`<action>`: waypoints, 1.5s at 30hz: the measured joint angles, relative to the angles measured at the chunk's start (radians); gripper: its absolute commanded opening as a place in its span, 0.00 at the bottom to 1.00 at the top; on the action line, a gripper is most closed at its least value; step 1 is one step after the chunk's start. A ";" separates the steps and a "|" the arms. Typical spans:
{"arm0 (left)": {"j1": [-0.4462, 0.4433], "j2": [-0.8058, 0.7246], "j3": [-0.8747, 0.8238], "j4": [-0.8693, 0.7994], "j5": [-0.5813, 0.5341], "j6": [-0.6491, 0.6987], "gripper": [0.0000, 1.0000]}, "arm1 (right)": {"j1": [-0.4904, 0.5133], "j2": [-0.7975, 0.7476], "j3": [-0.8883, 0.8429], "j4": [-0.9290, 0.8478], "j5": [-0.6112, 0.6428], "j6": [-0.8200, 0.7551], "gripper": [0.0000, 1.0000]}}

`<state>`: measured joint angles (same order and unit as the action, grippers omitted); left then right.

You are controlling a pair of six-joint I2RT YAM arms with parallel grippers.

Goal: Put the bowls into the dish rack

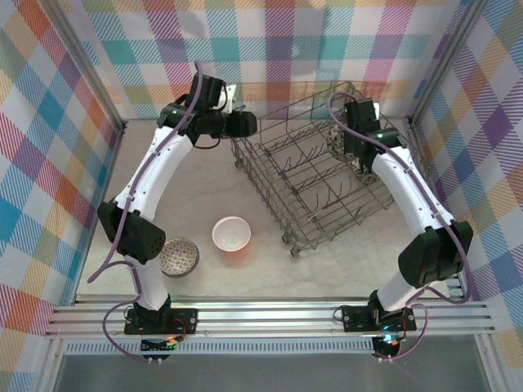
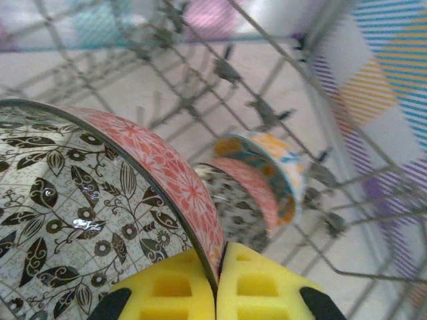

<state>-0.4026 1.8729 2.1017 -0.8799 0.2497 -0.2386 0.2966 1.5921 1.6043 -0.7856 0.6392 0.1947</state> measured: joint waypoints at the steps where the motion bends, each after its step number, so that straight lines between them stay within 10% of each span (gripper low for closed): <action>1: 0.005 -0.010 -0.027 0.003 0.000 0.000 0.60 | 0.002 0.000 -0.021 -0.002 0.043 0.000 0.00; 17: 0.028 -0.031 -0.156 0.049 0.004 -0.005 0.60 | 0.035 -0.001 -0.207 0.155 0.438 -0.160 0.00; 45: 0.045 -0.035 -0.180 0.067 0.023 -0.004 0.61 | 0.055 0.070 -0.412 0.750 0.584 -0.760 0.00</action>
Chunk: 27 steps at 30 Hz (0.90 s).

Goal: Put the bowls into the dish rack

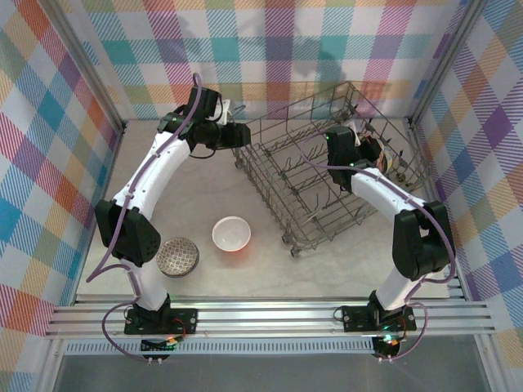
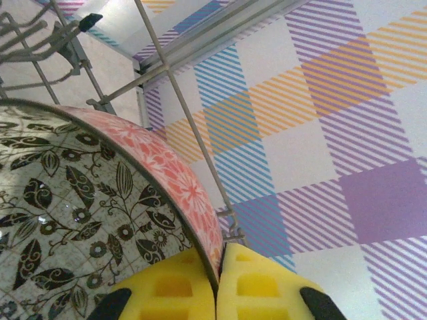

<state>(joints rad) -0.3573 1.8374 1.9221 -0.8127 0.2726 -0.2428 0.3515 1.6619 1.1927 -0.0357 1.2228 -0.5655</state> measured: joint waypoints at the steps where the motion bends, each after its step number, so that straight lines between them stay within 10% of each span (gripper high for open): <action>1: 0.000 -0.002 -0.006 0.005 0.000 0.000 0.61 | 0.001 0.001 -0.013 0.035 0.005 -0.034 0.00; 17: 0.019 -0.074 -0.121 0.084 0.034 0.000 0.61 | 0.032 0.077 -0.131 0.562 0.050 -0.477 0.00; 27: 0.027 -0.076 -0.136 0.109 0.055 -0.001 0.61 | 0.042 0.063 -0.172 0.546 0.060 -0.489 0.00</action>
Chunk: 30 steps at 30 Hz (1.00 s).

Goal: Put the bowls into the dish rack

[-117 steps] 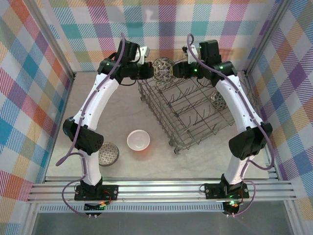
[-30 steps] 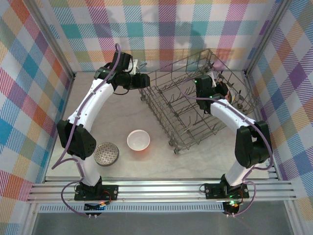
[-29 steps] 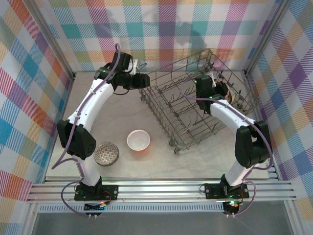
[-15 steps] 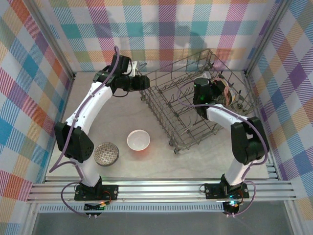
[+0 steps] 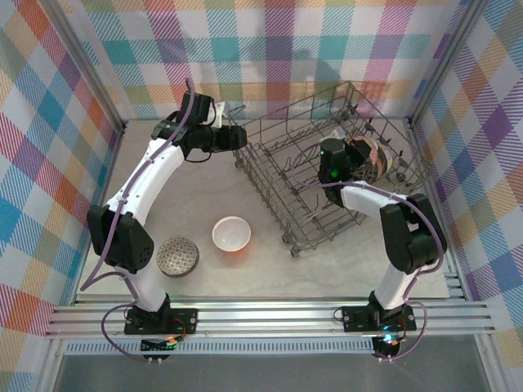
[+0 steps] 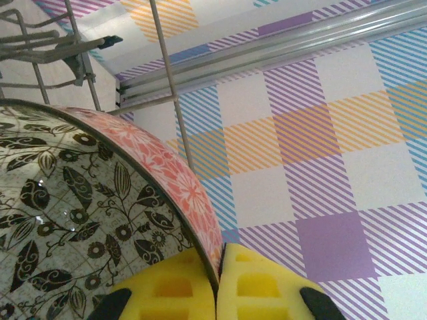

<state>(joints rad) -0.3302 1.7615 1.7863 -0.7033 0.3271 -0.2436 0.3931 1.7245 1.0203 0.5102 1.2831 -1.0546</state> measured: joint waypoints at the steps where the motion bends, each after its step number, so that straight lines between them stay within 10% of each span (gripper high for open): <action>1: 0.000 0.000 0.000 0.000 0.003 0.000 0.61 | 0.000 -0.005 -0.006 -0.010 0.000 0.003 0.00; 13: 0.000 0.000 0.000 0.002 0.021 -0.006 0.60 | 0.002 -0.019 -0.011 -0.120 0.016 0.124 0.00; 30: 0.000 -0.002 -0.018 0.015 0.024 -0.029 0.61 | 0.005 -0.020 0.040 -0.445 0.022 0.367 0.25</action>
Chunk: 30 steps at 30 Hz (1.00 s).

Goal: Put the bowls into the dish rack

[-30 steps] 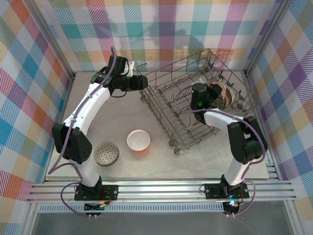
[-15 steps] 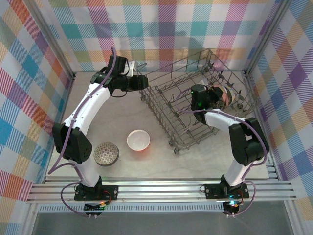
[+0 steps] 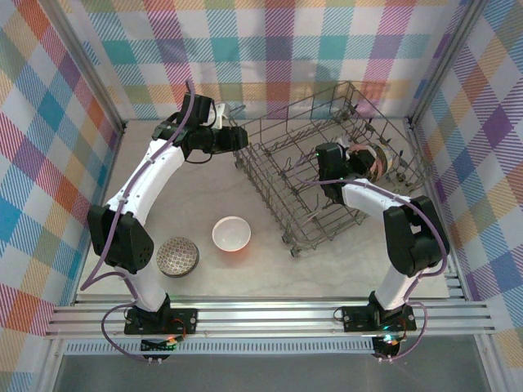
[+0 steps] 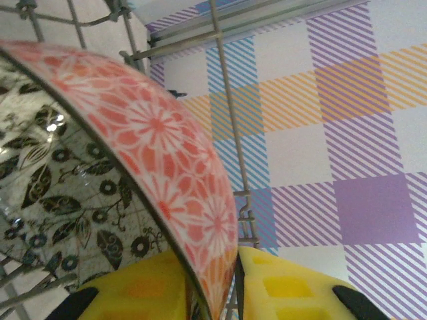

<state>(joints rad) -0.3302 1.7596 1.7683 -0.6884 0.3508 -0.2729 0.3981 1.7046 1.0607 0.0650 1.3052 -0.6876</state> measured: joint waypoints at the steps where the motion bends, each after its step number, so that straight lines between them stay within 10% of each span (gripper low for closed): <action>1: 0.000 -0.001 -0.001 0.004 0.000 0.000 0.61 | 0.000 0.000 0.003 -0.020 -0.005 0.016 0.25; 30: 0.000 -0.008 -0.005 0.010 0.000 -0.019 0.61 | -0.044 0.111 0.177 -0.423 -0.124 0.358 0.37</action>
<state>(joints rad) -0.3302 1.7519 1.7630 -0.6781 0.3511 -0.2916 0.3538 1.8156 1.2377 -0.3576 1.1816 -0.3294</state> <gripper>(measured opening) 0.605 0.364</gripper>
